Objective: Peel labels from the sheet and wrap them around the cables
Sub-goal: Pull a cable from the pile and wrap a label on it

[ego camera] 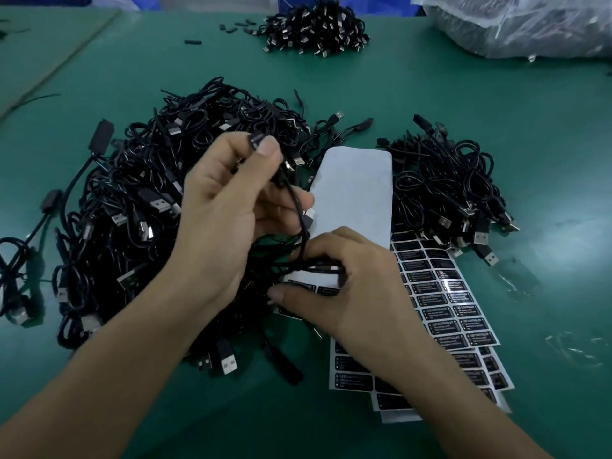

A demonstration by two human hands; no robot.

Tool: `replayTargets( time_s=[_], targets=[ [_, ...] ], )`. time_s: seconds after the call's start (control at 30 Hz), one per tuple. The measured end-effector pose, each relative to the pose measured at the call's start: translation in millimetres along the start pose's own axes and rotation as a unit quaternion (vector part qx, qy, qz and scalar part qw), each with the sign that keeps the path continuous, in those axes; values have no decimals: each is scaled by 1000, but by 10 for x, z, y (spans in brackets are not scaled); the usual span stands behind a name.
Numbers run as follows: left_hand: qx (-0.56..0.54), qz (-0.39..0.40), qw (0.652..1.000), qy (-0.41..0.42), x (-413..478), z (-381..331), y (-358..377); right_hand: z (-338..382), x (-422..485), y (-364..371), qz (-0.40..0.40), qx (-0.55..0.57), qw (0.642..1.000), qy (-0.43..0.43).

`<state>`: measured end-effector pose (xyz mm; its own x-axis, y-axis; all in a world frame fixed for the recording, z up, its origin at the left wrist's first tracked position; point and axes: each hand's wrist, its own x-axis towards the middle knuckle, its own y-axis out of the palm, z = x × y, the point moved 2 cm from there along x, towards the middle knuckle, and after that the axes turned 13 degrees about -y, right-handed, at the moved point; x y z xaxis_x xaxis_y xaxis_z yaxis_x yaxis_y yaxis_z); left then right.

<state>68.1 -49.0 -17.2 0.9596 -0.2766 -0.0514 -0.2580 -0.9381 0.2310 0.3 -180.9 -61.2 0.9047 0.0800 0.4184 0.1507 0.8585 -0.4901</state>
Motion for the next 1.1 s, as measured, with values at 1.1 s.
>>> replayTargets(
  time_s=[1.1],
  targets=[
    [68,-71,991,-86,95,112,-67,-446,447,-1354,-204,-315,921,100]
  ],
)
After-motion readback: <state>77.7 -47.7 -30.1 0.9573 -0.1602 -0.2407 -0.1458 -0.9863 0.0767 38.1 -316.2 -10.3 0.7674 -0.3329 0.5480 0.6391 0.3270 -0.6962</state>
